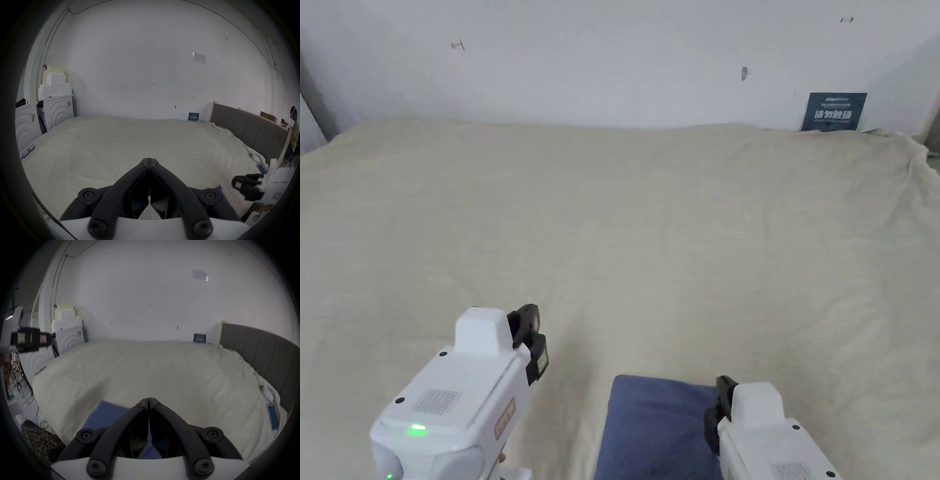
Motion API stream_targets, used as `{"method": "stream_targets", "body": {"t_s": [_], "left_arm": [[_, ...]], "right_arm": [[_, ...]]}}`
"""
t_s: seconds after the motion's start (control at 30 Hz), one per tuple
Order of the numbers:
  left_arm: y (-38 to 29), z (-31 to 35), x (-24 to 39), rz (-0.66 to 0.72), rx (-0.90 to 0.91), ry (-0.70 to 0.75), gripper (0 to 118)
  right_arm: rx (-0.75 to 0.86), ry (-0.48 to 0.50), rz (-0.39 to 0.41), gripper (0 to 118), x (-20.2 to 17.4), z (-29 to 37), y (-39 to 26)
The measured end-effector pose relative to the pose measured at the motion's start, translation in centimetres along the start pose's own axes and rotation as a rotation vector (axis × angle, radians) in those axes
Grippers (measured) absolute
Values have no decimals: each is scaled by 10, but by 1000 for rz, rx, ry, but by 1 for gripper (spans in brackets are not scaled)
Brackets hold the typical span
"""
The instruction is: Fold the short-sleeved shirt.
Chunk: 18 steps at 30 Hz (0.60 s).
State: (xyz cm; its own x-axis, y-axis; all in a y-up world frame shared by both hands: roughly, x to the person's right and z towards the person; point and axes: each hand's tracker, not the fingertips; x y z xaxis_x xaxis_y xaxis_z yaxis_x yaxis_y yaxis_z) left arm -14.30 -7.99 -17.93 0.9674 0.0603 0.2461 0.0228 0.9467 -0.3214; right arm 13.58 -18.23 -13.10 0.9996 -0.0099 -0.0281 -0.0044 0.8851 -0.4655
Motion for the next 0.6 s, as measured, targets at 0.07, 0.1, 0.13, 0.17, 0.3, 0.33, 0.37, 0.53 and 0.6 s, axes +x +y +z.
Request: {"method": "stream_targets", "body": {"t_s": [0.07,0.1,0.13,0.17,0.3,0.33,0.37,0.53,0.6], "left_arm": [[-9,-3,-1,7,-37,-25,0],[-14,-4,0,11,-52,-28,0],[-17,-6,0,18,-68,-35,0],[-21,-8,-1,23,-84,-49,0],[-35,-19,-1,69,-156,-83,1],[-37,-22,-2,93,-175,-97,3],[-41,-26,-2,126,-214,-123,5],[-56,-48,-5,247,-387,-186,46],[-63,-64,-5,318,-496,-213,56]], "right_arm": [[-48,3,-15,0,-2,-14,-16],[-69,2,-28,0,-2,-20,-22],[-83,-2,-35,0,-2,-25,-27],[-89,-1,-34,0,-2,-30,-33],[-186,-8,-18,0,0,-56,-59],[-165,-10,-22,0,1,-56,-64],[-116,-10,-37,0,1,-52,-64],[-115,-8,-4,0,0,-50,-65],[-117,-1,-8,0,1,-49,-64]]}}
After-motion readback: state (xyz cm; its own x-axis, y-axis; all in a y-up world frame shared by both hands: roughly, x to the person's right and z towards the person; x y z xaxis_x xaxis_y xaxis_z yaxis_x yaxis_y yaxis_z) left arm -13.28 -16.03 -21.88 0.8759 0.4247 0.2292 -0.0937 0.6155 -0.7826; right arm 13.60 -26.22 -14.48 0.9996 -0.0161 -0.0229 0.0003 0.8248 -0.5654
